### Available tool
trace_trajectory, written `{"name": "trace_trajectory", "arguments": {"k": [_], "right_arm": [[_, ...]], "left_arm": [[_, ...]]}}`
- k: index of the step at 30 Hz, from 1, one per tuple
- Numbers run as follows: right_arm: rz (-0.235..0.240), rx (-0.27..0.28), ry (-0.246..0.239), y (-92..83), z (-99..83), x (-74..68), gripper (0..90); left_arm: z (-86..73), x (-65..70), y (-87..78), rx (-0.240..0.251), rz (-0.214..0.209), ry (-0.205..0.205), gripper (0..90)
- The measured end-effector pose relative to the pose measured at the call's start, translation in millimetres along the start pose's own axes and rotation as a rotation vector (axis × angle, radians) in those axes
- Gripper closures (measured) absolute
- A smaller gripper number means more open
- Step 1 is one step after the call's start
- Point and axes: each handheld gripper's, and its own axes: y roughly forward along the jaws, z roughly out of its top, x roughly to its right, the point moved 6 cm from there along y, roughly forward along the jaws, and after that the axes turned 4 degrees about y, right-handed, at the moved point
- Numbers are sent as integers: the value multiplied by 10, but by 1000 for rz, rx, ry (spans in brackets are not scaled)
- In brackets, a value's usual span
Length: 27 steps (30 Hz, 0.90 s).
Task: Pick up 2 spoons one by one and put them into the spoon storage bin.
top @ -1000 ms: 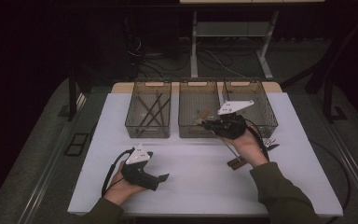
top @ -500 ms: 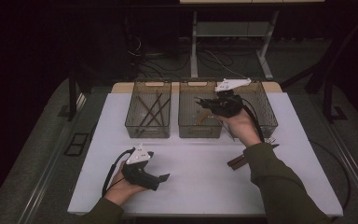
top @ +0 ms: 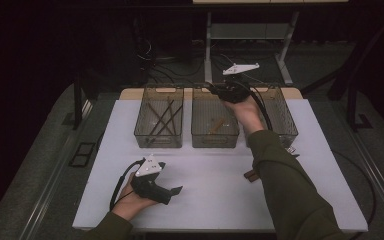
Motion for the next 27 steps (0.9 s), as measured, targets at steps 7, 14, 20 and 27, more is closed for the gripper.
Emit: {"name": "trace_trajectory", "arguments": {"k": [7,14,20,27], "right_arm": [[-51,-23,15,211,-98,144,848],[-60,-51,2,358,-242,147,848],[-65,-98,-14,467,-372,125,847],[-53,-176,0,498,-537,145,628]], "left_arm": [[0,9,-2,-1,1,3,0],[6,29,5,-3,-2,7,0],[4,30,8,-4,-3,7,0],[2,32,16,-8,-5,18,0]]}}
